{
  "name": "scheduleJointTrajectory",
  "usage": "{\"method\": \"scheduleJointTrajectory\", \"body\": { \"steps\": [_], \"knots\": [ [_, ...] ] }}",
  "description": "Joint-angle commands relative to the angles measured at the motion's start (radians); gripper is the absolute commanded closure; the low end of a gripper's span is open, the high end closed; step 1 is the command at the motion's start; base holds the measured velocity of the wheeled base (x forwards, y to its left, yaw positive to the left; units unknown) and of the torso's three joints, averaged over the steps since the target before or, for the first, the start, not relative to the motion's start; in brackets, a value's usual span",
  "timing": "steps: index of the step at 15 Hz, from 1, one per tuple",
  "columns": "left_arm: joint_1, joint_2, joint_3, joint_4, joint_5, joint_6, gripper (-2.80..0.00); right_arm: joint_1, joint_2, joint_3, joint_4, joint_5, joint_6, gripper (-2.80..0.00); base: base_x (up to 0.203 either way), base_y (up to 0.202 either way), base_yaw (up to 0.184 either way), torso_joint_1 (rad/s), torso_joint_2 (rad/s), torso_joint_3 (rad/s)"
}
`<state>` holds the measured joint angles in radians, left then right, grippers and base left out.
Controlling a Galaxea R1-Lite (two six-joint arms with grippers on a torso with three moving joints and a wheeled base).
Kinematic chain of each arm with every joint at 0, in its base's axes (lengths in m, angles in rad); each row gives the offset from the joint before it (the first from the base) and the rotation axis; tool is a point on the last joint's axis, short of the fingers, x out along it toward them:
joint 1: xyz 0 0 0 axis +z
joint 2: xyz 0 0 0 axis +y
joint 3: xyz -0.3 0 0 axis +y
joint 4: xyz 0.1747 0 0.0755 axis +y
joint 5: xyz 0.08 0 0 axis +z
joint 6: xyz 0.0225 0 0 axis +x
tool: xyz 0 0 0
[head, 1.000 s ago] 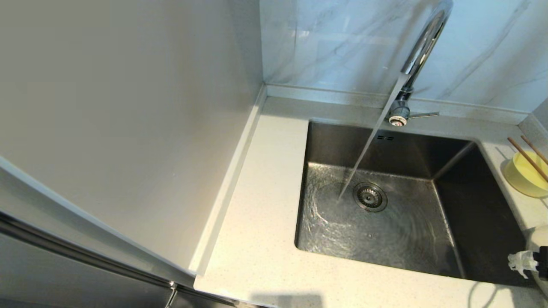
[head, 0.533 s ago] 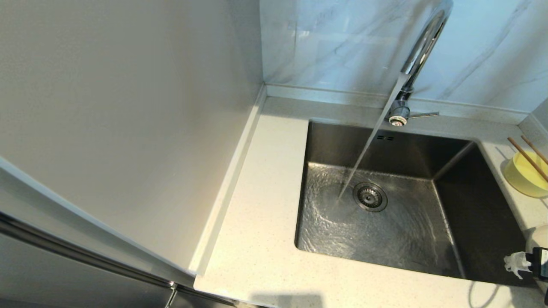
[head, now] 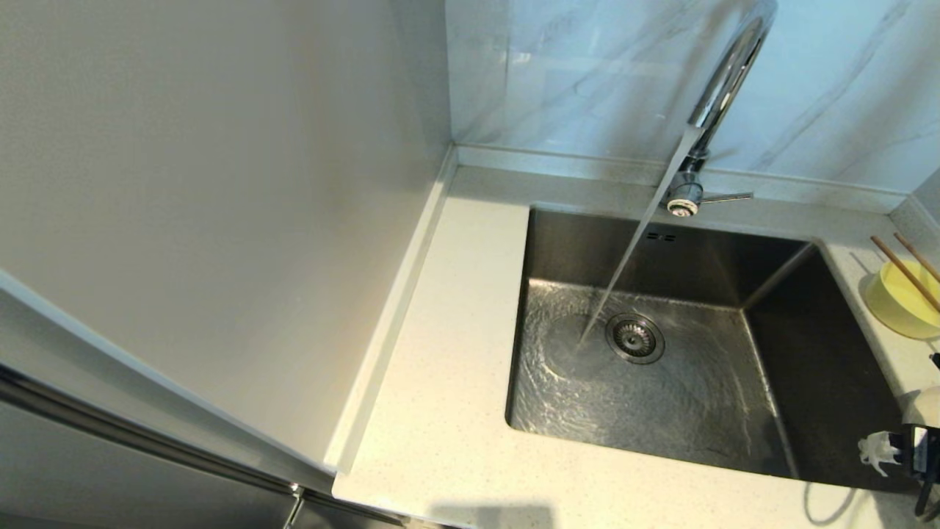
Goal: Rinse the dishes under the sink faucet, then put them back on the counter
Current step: Pick up the plate
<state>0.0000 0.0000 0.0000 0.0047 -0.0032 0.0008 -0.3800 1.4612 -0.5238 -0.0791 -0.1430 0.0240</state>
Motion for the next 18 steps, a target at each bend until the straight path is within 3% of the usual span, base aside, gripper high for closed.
{"method": "scheduleJointTrajectory", "body": {
  "steps": [1, 2, 6, 13, 18],
  "knots": [
    [0.000, 0.000, 0.000, 0.000, 0.000, -0.001, 0.00, 0.001, 0.021, 0.001, -0.001, -0.010, 0.001, -2.80, 0.000, 0.000, 0.000, 0.000, 0.00, 0.000],
    [0.000, 0.000, 0.000, 0.000, -0.001, -0.001, 0.00, 0.000, 0.021, 0.002, -0.001, -0.010, 0.001, 0.00, 0.000, 0.000, 0.000, 0.000, 0.00, 0.000],
    [0.000, 0.000, 0.000, 0.000, -0.001, -0.001, 0.00, 0.009, -0.007, 0.021, 0.001, -0.006, -0.001, 0.00, 0.000, 0.000, 0.000, 0.000, 0.00, 0.000],
    [0.000, 0.000, 0.000, 0.000, 0.000, -0.001, 0.00, 0.094, -0.136, 0.052, 0.064, 0.006, 0.005, 0.00, 0.000, 0.000, 0.000, 0.000, 0.00, 0.000],
    [0.000, 0.000, 0.000, 0.000, -0.001, -0.001, 0.00, 0.125, -0.290, 0.023, 0.233, 0.166, 0.013, 0.00, 0.000, 0.000, 0.000, 0.000, 0.00, 0.000]
  ]
}}
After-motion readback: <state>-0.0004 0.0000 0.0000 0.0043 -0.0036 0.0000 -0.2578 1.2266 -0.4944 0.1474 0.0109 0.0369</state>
